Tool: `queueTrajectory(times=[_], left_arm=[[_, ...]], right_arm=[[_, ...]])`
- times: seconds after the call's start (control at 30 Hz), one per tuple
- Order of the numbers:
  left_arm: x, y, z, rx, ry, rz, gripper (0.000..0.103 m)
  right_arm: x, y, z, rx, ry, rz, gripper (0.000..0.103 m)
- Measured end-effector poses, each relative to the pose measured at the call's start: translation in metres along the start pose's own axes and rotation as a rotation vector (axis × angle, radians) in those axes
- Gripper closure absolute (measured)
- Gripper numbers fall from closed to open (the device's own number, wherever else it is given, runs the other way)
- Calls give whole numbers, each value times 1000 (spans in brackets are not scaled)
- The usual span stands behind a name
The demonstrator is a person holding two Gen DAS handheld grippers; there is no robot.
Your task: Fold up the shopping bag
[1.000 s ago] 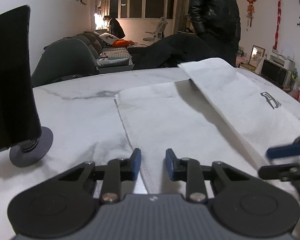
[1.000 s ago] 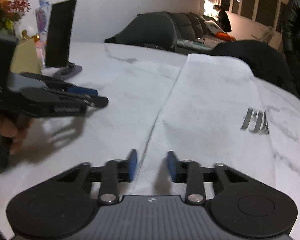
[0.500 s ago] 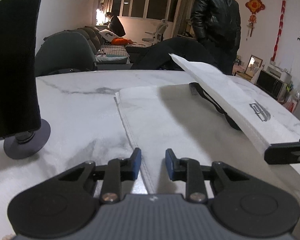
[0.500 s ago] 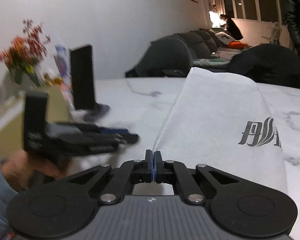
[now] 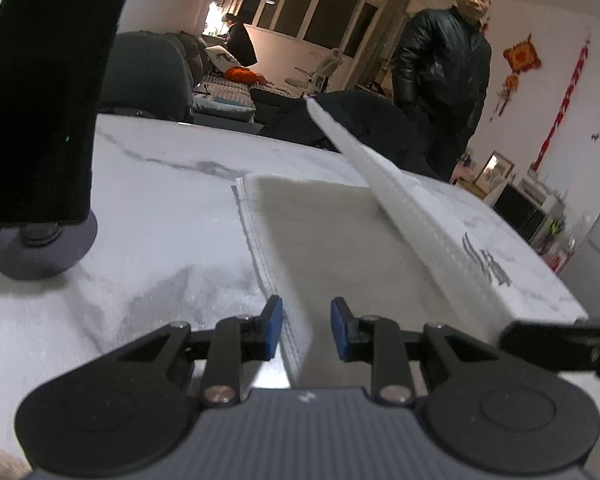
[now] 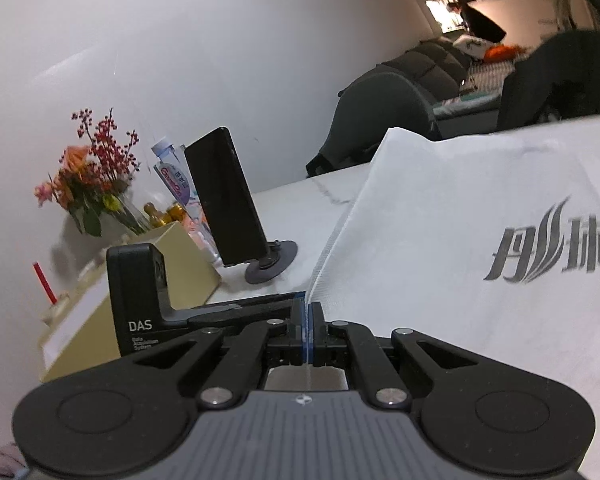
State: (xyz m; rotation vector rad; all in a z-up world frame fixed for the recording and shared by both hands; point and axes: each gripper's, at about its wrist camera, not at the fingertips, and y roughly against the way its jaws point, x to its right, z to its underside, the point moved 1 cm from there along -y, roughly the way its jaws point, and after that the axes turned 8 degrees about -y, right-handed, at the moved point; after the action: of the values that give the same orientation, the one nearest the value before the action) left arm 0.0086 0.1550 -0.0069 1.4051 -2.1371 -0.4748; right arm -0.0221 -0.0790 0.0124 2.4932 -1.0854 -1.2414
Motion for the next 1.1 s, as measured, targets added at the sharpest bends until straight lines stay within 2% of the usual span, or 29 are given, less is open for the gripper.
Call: queueTrajectory(times=[0.13,0.27,0.43,0.63,0.8,1.1], left_arm=[[-5,-2,0,8,37,14,79],[-21,-3,5,38,166,76,79],[-45,-8,11,60,341,164,79],[-46,-18,8,59,334,167,74],[-44,-21,6,60,322,171,69],[-44,-20,5,62,316,173,69]], right_arm=[[6,-8,5,-3,-51,-18,100],[14,-9,8,-2,-90,-22,100],[17,-16,11,-14,-79,27,100],[12,-30,19,-48,-5,94,100],[7,-35,22,-64,30,99,100],[5,-43,25,-84,59,119,100]])
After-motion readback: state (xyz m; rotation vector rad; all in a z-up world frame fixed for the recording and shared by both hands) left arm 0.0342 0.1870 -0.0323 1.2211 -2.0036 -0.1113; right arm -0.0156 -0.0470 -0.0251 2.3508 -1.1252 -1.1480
